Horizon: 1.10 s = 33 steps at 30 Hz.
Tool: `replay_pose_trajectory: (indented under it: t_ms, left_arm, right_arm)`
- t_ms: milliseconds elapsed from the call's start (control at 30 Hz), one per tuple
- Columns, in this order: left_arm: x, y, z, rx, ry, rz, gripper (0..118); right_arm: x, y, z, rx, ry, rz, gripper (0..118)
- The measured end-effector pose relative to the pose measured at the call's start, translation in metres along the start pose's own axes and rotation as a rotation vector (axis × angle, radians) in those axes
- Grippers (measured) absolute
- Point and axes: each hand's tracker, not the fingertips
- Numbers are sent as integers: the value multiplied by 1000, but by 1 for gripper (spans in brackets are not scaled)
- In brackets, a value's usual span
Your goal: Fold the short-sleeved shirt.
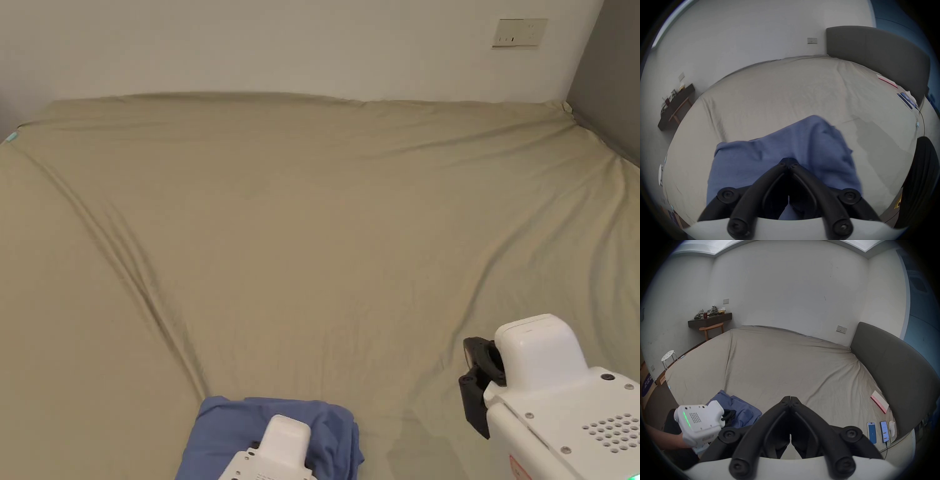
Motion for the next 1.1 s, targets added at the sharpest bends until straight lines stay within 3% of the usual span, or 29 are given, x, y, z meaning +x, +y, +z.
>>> replay_pose_trajectory:
  t_ms: [400, 600, 633, 767, 900, 1100]
  left_arm:
    - [49, -15, 21, 70, -53, -86, 0]
    - [40, -9, 40, 14, -403, -23, 0]
    - [32, -8, 47, 47, -404, 5, 0]
    - [-22, 1, 78, 142, -367, 145, 0]
    - [-87, -1, 93, 183, -187, 243, 0]
    - [-155, -22, 87, 139, -25, 333, 0]
  right_arm:
    - [-7, 0, -6, -10, 2, 15, 0]
    - [-16, 7, -13, -1, 18, 35, 0]
    - [-18, 8, -14, 2, 23, 41, 0]
    - [-31, 14, -28, 17, 53, 66, 0]
    - [-56, 5, -52, -8, 152, 68, 0]
    - [-108, -47, -109, -228, 324, 97, 0]
